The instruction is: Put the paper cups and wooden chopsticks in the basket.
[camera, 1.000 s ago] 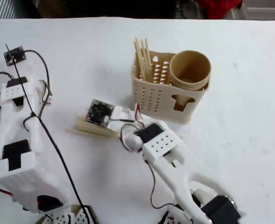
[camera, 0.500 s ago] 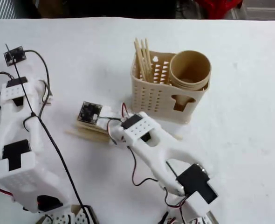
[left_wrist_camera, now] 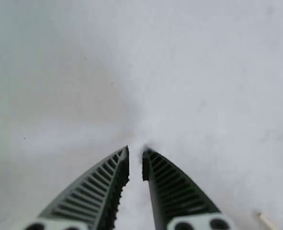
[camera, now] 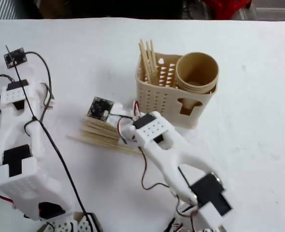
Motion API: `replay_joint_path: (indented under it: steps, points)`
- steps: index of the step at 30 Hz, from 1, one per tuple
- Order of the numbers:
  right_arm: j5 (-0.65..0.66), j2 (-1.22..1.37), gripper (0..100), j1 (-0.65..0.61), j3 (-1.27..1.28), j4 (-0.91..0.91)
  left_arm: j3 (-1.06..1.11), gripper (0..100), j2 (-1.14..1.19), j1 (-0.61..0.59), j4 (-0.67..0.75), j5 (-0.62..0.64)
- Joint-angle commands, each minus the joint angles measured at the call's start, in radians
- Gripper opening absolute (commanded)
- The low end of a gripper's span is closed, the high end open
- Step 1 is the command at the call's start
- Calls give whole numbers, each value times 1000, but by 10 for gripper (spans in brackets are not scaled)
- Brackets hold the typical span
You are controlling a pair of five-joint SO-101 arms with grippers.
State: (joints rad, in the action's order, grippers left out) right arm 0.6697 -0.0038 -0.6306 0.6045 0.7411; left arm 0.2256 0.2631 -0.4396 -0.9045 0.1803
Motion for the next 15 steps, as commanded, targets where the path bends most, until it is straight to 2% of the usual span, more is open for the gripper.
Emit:
replay_joint_path:
  steps: [1,6,11,15]
  points:
    - [-37,-165,22,4,29,24,-12,72,-8,-1,6,9]
    - [-49,-364,16,8,112,28,-12,72,-8,-1,6,9]
    - [-192,-654,16,4,141,27,-12,72,-8,1,6,9]
    - [-258,-863,16,8,55,24,-11,72,-8,1,6,9]
